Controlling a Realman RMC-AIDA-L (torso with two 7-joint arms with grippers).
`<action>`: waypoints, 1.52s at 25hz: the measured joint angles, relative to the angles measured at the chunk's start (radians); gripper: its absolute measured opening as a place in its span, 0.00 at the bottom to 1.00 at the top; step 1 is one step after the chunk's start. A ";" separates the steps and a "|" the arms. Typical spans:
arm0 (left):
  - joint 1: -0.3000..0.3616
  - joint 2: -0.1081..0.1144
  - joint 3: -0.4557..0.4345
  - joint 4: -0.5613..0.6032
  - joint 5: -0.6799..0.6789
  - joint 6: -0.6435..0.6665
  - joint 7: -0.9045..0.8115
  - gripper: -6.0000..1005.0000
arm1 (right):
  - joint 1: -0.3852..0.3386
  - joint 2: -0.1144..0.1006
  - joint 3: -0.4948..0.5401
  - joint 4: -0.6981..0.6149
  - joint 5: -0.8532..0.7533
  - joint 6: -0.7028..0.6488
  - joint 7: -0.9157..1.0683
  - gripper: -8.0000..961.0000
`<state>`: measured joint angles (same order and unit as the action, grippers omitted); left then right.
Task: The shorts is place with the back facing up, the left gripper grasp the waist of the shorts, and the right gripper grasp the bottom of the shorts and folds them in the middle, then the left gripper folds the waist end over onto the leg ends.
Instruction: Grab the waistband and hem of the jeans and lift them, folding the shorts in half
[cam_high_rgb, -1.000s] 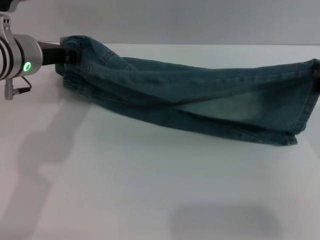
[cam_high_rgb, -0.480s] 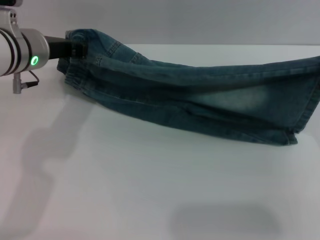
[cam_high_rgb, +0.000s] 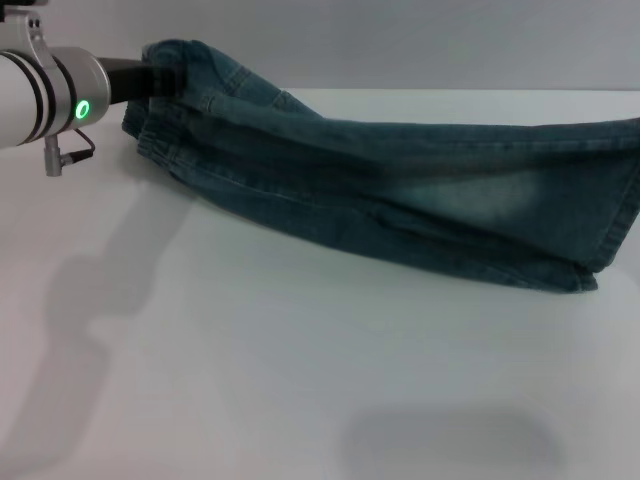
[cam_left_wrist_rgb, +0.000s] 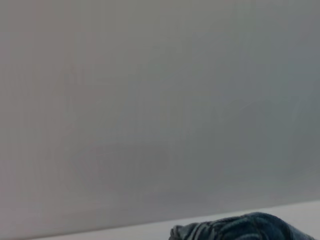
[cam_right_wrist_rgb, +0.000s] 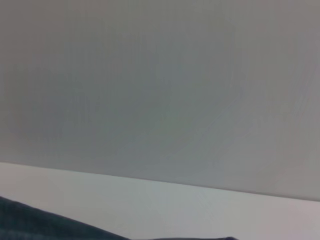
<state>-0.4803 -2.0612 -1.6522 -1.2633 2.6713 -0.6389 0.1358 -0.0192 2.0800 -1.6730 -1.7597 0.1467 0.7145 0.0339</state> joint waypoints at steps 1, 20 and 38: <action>0.002 0.000 0.000 0.003 -0.004 0.015 0.000 0.23 | 0.000 0.000 0.000 0.005 0.001 0.000 0.000 0.01; -0.022 0.003 0.009 0.015 -0.020 0.089 0.017 0.86 | 0.003 0.001 -0.009 0.055 0.021 -0.037 0.000 0.01; 0.075 0.006 -0.082 -0.131 0.028 -0.321 0.025 0.86 | 0.016 0.000 -0.007 0.070 0.043 -0.047 0.001 0.01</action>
<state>-0.4052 -2.0556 -1.7343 -1.3939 2.6997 -0.9603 0.1606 -0.0034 2.0801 -1.6804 -1.6902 0.1898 0.6679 0.0348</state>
